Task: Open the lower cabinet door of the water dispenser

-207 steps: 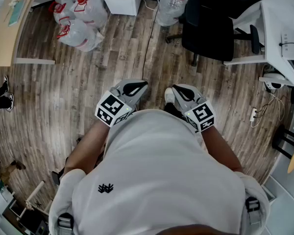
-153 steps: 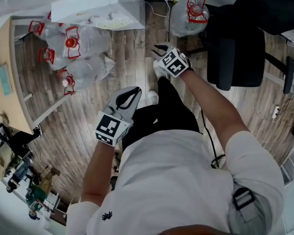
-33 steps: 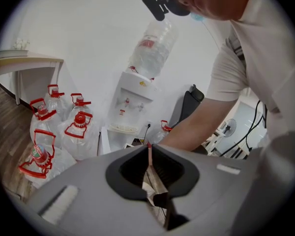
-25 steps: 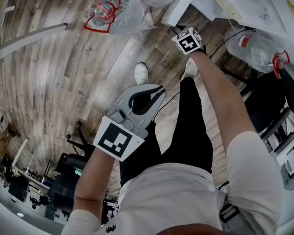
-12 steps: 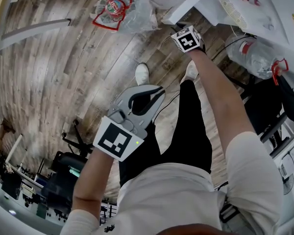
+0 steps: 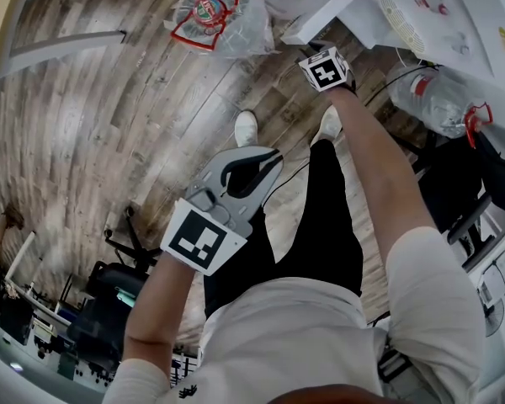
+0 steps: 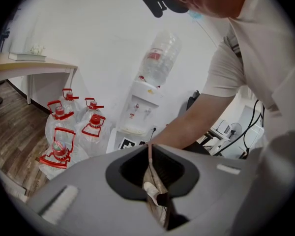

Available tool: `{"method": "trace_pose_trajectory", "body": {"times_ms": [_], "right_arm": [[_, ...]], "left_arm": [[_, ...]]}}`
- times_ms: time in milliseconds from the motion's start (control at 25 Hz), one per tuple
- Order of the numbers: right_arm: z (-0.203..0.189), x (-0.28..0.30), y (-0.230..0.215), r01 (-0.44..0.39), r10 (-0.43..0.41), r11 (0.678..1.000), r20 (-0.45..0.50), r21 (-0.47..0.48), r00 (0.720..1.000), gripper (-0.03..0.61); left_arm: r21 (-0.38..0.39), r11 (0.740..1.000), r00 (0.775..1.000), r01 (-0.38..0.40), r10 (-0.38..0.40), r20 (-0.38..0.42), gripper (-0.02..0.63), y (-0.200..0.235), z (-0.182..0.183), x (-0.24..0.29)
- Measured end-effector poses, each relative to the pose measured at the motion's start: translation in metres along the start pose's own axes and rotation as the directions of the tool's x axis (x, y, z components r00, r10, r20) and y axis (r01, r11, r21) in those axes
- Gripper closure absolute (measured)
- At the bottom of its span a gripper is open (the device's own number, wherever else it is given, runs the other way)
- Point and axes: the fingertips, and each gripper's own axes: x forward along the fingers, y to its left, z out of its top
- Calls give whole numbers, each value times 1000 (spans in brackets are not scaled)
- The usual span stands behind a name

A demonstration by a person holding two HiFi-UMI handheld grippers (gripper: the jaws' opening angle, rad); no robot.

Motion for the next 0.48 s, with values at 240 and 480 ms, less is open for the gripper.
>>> {"method": "trace_pose_trajectory", "body": {"times_ms": [240,480], "right_arm": [[14,-43,20,11,-11,1000,41,1,999,456],[25,-137,58,-2,-4,999,155,41,988,477]], "left_arm": [[46,998,999,33,-34,24,555,-16,15,-18],[157,983,993,98,-106,49,555,-48,38,-45]]}}
